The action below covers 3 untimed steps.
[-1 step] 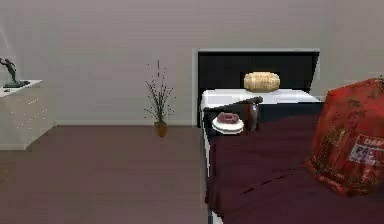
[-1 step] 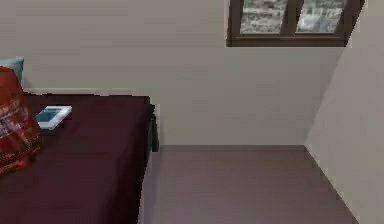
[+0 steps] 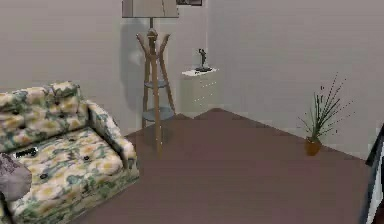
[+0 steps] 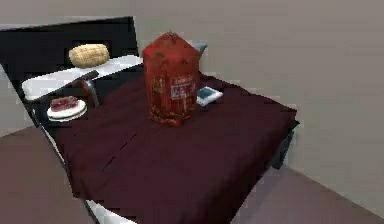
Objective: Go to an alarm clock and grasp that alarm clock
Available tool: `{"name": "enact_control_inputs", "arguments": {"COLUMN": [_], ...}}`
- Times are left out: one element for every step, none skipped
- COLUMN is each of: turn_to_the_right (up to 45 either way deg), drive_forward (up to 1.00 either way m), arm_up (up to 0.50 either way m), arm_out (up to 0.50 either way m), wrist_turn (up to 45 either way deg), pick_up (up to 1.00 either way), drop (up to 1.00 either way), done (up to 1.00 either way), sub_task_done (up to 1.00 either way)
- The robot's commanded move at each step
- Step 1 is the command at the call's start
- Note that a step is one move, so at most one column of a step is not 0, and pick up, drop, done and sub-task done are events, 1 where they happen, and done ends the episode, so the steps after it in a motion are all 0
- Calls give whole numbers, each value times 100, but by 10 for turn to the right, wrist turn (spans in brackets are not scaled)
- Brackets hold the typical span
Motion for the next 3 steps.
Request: {"name": "enact_control_inputs", "arguments": {"turn_to_the_right": [-450, -450, -450], "drive_forward": [0, 0, 0], "arm_up": [0, 0, 0], "arm_out": [0, 0, 0], "wrist_turn": [0, 0, 0], "pick_up": [0, 0, 0], "drop": [0, 0, 0], "done": [0, 0, 0], "sub_task_done": [0, 0, 0]}}
